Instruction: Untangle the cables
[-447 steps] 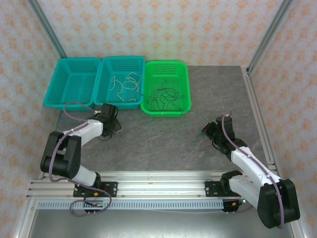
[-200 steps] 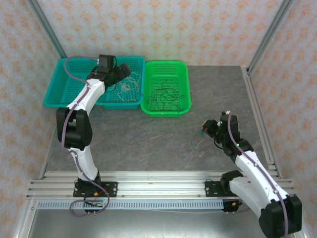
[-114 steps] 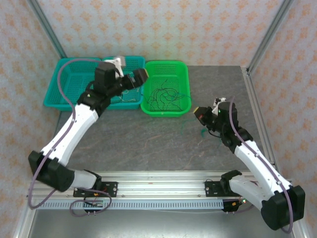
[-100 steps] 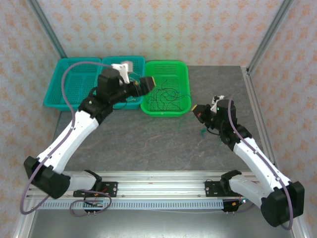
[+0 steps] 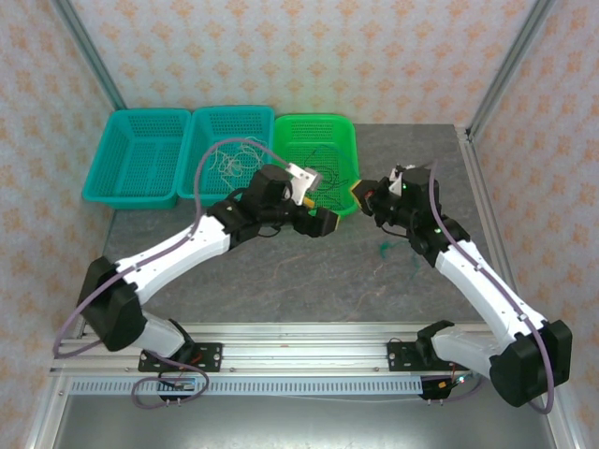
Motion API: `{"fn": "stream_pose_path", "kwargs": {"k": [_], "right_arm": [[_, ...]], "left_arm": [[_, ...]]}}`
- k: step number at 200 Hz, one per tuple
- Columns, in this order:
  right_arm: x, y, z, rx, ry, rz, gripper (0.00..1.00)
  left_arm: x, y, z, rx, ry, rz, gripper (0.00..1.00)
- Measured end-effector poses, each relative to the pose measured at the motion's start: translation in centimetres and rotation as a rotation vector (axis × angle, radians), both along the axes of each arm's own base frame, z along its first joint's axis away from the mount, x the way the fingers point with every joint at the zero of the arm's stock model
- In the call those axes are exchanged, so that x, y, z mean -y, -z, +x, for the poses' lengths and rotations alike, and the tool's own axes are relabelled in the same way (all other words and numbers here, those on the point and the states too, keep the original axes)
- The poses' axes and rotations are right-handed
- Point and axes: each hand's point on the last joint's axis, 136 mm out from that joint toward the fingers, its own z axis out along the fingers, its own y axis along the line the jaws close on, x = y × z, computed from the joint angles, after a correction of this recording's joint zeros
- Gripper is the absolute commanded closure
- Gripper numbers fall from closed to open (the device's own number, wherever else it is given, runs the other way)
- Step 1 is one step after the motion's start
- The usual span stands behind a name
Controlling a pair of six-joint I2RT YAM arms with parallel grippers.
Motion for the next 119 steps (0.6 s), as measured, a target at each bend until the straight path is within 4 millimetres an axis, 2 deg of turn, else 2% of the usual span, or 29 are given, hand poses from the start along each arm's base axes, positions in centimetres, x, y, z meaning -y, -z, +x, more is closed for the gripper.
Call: {"fn": "stream_pose_path", "kwargs": {"k": [9, 44, 73, 87, 119], "right_arm": [[-0.3, -0.1, -0.2, -0.001, -0.010, 0.003, 1.00], [-0.4, 0.0, -0.6, -0.024, -0.019, -0.005, 1.00], [-0.3, 0.1, -0.4, -0.028, -0.009, -0.012, 0.99], [-0.3, 0.2, -0.3, -0.030, -0.008, -0.013, 0.91], [-0.3, 0.1, -0.4, -0.017, -0.015, -0.024, 0.60]], "left_arm": [[0.7, 0.2, 0.4, -0.001, 0.022, -0.007, 0.21], [3.1, -0.1, 0.6, -0.004, 0.100, -0.057, 0.71], [4.0, -0.6, -0.3, -0.001, 0.136, -0.079, 1.00], [3.9, -0.7, -0.5, 0.007, 0.137, -0.078, 1.00], [2.7, -1.2, -0.1, 0.038, 0.077, -0.065, 1.00]]}}
